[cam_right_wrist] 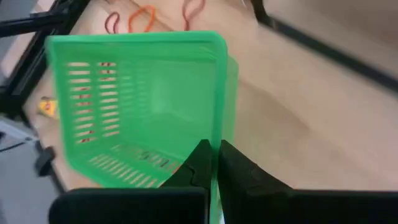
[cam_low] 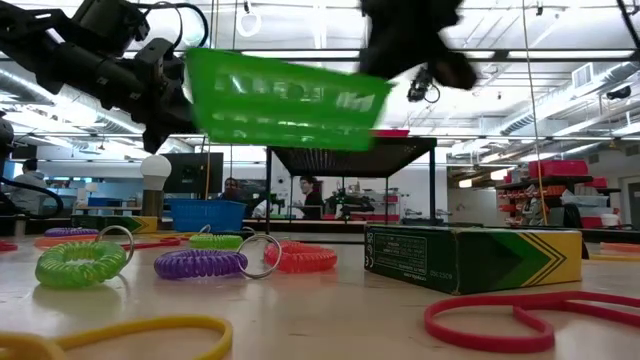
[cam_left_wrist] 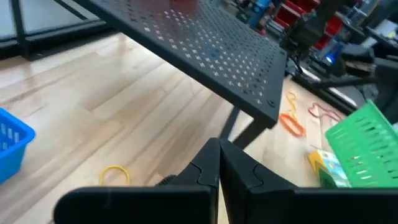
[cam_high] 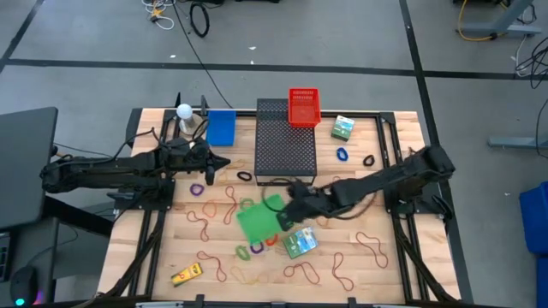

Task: Pick & Place Office Desk Supplies
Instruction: Put the green bin on the shelf

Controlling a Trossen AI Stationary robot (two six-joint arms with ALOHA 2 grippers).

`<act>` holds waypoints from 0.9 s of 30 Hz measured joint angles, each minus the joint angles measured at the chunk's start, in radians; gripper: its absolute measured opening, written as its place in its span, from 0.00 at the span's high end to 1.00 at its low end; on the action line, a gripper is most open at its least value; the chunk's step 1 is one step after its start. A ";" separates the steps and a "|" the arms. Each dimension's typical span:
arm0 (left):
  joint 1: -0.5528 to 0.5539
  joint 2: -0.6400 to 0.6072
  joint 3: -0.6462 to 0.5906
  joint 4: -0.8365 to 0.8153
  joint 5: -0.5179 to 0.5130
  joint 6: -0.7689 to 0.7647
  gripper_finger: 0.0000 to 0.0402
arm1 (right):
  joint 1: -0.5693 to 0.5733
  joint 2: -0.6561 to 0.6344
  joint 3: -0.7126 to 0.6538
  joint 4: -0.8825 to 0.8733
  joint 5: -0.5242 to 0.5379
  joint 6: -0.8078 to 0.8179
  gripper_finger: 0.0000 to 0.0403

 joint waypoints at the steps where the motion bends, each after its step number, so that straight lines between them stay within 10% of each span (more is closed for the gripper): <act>1: 0.000 0.000 0.000 -0.003 0.003 0.012 0.98 | -0.016 0.034 0.032 -0.005 0.000 -0.035 0.98; 16: 0.001 -0.003 0.000 -0.033 0.035 0.073 0.98 | -0.083 0.338 0.266 0.010 -0.087 -0.221 0.95; 27: -0.013 -0.009 0.000 -0.052 0.229 0.027 0.99 | -0.090 0.290 0.265 -0.007 -0.060 -0.212 0.67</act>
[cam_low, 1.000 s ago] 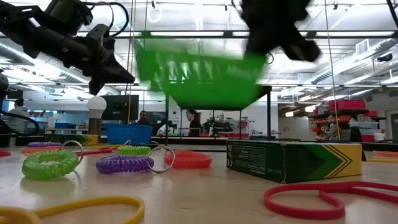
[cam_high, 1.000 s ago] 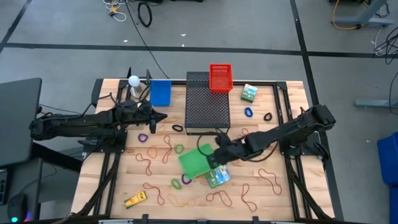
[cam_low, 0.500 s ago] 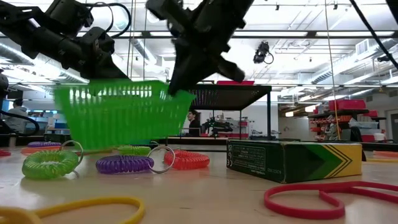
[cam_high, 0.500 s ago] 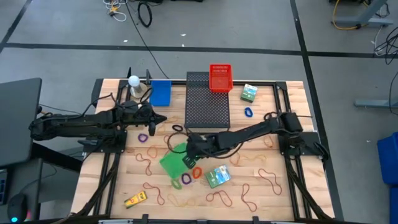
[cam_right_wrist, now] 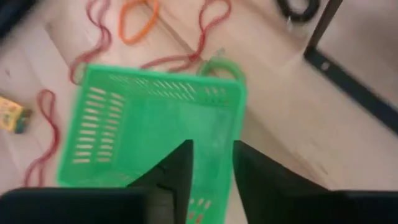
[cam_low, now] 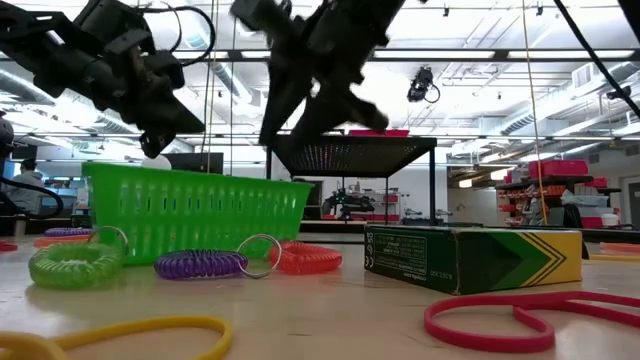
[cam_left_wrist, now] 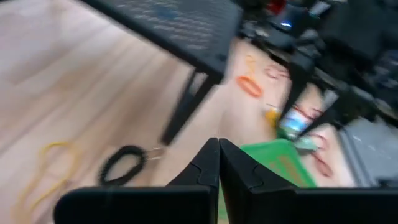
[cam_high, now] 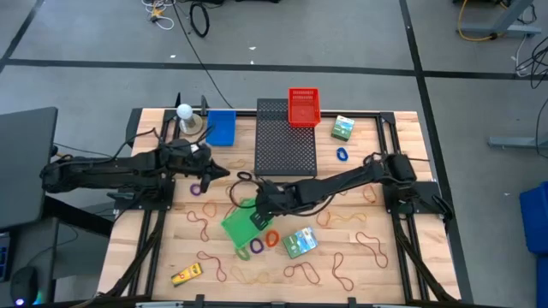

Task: Pick & Place Office Desk Supplies
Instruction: Put the green bin on the shelf

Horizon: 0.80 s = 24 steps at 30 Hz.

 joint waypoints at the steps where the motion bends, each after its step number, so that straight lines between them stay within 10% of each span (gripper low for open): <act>1: -0.007 -0.005 0.002 0.003 0.007 -0.013 0.99 | 0.000 -0.019 0.000 -0.015 0.006 0.001 0.65; 16: -0.388 0.099 0.286 -0.499 -0.223 -0.331 0.94 | 0.184 -0.311 -0.008 -0.540 0.311 0.084 0.96; 24: -0.521 0.382 0.369 -0.505 -0.347 -0.532 0.73 | 0.196 -0.494 -0.403 -0.210 0.285 -0.064 0.99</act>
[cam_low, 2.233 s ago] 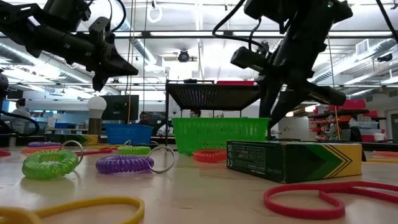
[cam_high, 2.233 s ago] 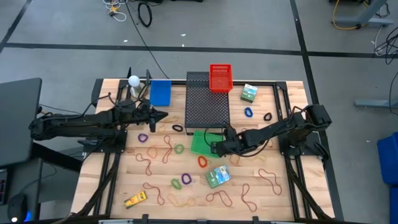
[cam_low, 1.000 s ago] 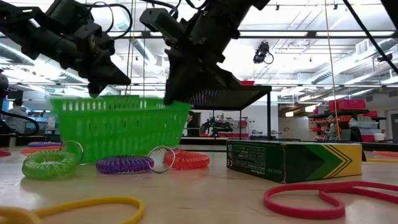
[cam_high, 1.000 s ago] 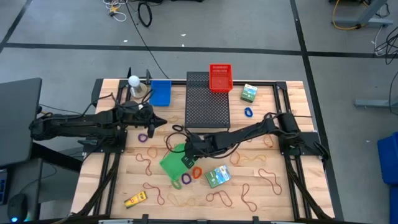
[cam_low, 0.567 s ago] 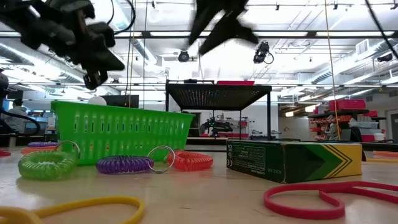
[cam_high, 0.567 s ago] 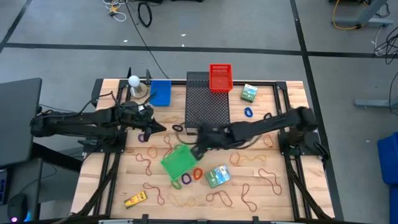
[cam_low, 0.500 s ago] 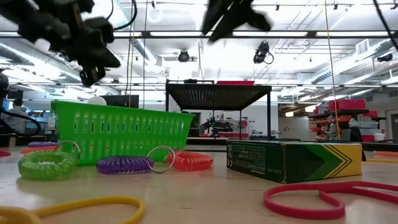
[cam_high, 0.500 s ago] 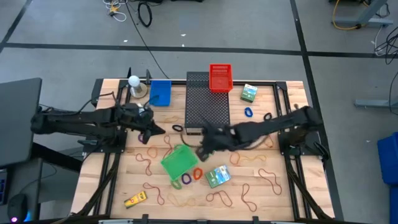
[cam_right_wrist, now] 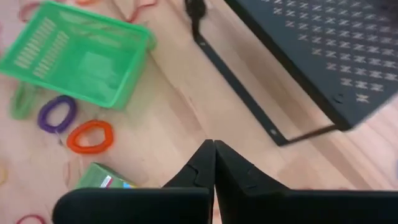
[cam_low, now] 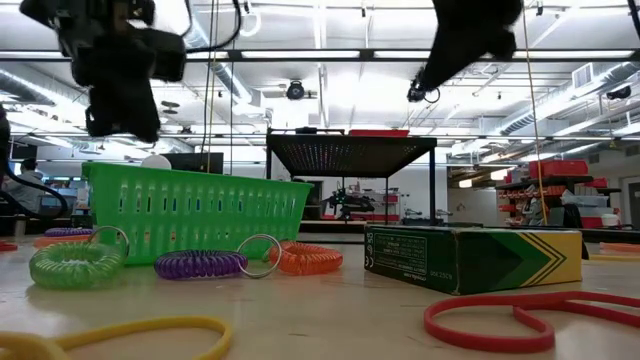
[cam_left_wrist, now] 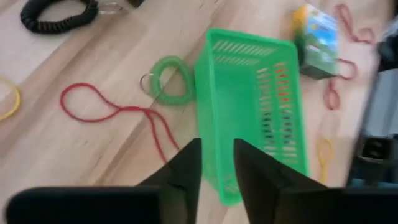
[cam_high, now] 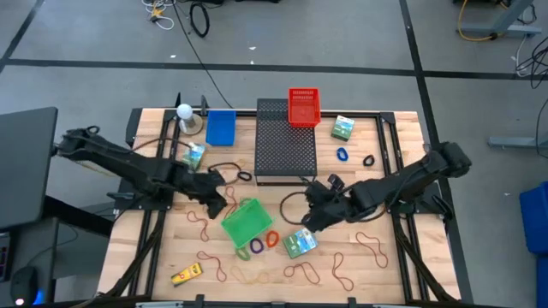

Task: Pick & Place Office Desk Supplies
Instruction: Put the green bin on the shelf

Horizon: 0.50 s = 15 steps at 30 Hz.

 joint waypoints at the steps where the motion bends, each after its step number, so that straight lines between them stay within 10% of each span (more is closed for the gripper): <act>1: -0.005 0.038 0.019 0.005 -0.009 -0.005 0.70 | -0.001 -0.037 -0.056 0.070 -0.002 -0.039 0.99; 15: -0.001 0.459 0.236 -0.007 -0.032 -0.028 0.57 | 0.002 -0.527 -0.475 0.281 -0.018 -0.165 0.99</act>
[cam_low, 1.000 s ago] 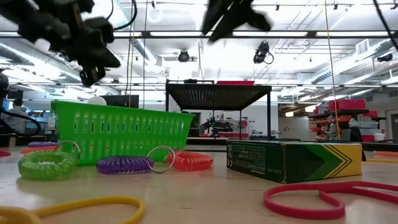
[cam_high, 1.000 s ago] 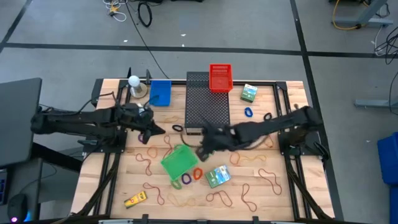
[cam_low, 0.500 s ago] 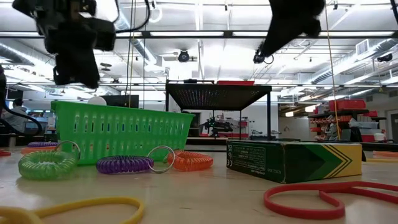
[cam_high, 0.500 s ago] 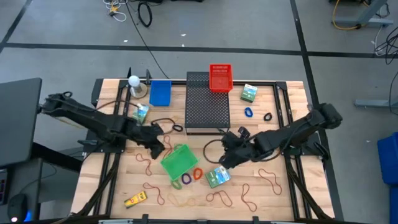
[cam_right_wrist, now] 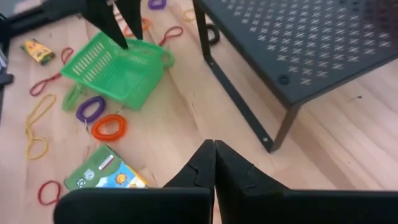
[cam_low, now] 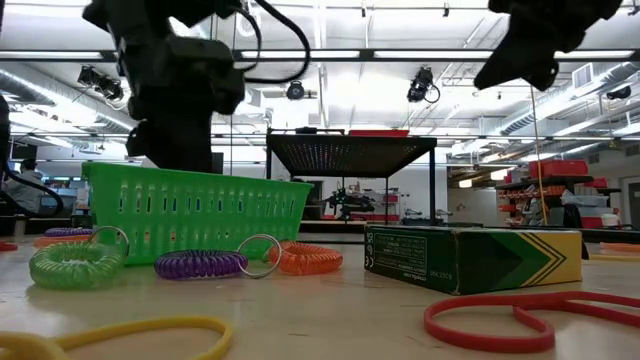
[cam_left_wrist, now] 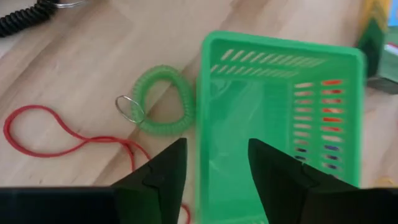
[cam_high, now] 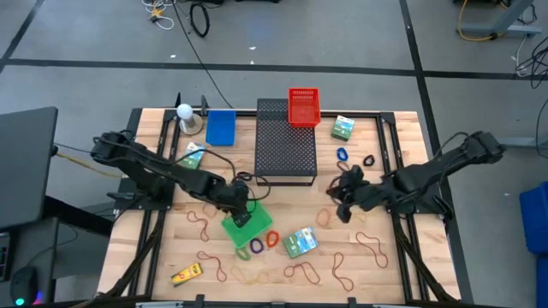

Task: Pick & Place Office Desk Supplies
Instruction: Put the green bin on the shelf

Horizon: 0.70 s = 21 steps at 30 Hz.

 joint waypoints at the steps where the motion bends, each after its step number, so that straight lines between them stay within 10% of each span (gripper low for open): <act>1: 0.001 0.014 0.007 -0.010 -0.007 -0.002 0.58 | 0.000 -0.022 -0.008 0.000 0.003 -0.005 0.99; 13: 0.001 0.042 0.015 -0.031 0.038 -0.047 0.96 | 0.000 -0.129 -0.022 -0.008 0.053 -0.067 0.99; 21: 0.036 -0.147 0.111 -0.178 0.093 -0.088 0.97 | 0.000 -0.128 -0.022 -0.009 0.053 -0.082 0.99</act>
